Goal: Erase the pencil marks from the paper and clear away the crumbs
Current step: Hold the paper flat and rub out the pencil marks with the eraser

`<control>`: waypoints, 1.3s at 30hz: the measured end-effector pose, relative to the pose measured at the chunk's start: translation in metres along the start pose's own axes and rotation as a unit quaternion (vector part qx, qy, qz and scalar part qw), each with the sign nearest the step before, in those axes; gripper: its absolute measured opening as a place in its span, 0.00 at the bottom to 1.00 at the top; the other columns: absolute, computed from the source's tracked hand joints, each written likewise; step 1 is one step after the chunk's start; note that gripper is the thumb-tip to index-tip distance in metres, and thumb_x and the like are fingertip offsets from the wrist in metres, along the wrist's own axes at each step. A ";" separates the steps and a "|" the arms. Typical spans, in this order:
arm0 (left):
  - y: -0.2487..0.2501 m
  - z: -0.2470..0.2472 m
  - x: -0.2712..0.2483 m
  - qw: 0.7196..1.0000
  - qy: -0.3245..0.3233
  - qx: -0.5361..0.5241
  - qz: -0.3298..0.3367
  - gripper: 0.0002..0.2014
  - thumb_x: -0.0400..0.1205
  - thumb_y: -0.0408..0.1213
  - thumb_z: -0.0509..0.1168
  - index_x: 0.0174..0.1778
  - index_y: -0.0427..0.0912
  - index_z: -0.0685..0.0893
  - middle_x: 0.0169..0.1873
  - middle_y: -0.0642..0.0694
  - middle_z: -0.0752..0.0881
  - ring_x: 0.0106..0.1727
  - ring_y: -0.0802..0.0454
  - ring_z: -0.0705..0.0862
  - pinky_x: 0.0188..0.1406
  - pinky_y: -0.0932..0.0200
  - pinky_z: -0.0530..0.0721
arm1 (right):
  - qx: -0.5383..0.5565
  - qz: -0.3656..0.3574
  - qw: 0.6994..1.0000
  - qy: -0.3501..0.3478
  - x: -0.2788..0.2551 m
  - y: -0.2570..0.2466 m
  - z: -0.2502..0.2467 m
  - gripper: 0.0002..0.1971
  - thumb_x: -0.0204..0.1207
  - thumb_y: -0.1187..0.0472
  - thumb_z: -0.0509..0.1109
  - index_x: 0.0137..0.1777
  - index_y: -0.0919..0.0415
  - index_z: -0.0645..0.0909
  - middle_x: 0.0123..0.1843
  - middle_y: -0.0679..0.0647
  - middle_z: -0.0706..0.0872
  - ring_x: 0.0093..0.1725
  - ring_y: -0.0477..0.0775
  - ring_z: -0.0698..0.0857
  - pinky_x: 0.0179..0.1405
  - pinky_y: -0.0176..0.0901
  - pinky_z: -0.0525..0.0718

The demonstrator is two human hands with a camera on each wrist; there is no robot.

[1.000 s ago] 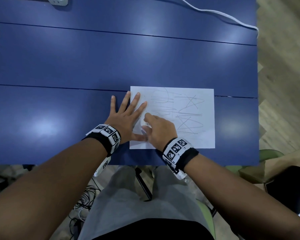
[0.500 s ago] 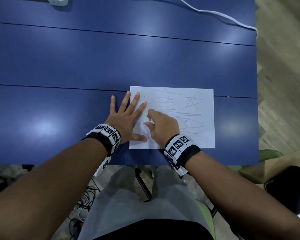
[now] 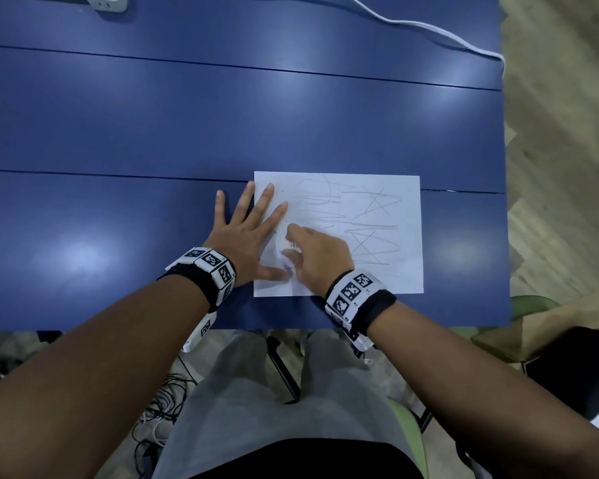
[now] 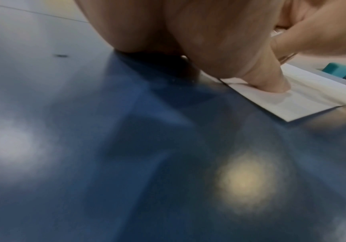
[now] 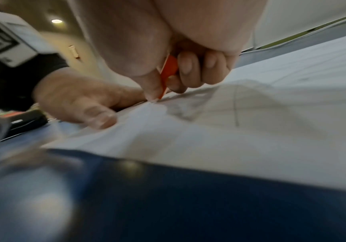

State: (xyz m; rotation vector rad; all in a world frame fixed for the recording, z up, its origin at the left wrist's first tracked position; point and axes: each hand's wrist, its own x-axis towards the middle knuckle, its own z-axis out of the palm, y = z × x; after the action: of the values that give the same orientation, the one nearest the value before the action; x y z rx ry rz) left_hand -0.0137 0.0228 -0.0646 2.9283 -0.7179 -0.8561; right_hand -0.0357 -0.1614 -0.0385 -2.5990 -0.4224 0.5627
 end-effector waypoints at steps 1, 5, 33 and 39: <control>0.000 0.000 0.000 1.000 0.001 0.001 0.000 0.62 0.65 0.88 0.42 0.85 0.54 0.25 0.83 0.46 0.20 0.84 0.38 0.22 0.76 0.17 0.32 | 0.002 0.021 0.999 0.023 0.004 0.004 -0.002 0.09 0.83 0.52 0.63 0.59 0.54 0.73 0.54 0.48 0.86 0.46 0.57 0.86 0.41 0.48 0.82; -0.001 0.000 0.000 1.000 0.007 0.002 0.001 0.62 0.65 0.88 0.43 0.86 0.53 0.27 0.83 0.46 0.21 0.84 0.38 0.22 0.76 0.17 0.33 | 0.018 0.025 0.999 0.034 0.002 0.002 0.003 0.08 0.82 0.54 0.63 0.57 0.55 0.72 0.52 0.49 0.87 0.46 0.57 0.85 0.40 0.47 0.80; -0.002 0.000 -0.001 1.000 -0.002 -0.003 -0.001 0.62 0.65 0.88 0.43 0.85 0.55 0.25 0.82 0.47 0.20 0.84 0.39 0.21 0.76 0.18 0.30 | 0.012 0.046 0.997 0.060 0.009 0.009 -0.005 0.09 0.82 0.53 0.65 0.57 0.56 0.74 0.50 0.50 0.87 0.46 0.58 0.85 0.41 0.49 0.82; 0.000 -0.001 0.000 1.000 -0.005 -0.005 -0.001 0.62 0.66 0.87 0.46 0.86 0.55 0.26 0.82 0.47 0.19 0.83 0.39 0.20 0.76 0.18 0.30 | -0.011 0.058 0.997 0.051 0.009 0.015 -0.012 0.09 0.83 0.52 0.64 0.58 0.55 0.73 0.51 0.51 0.87 0.47 0.59 0.86 0.41 0.50 0.82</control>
State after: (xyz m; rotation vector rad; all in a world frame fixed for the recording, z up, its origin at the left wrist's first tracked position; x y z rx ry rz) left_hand -0.0131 0.0231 -0.0637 2.9185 -0.7086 -0.8712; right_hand -0.0199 -0.1750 -0.0383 -2.6722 -0.2479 0.4623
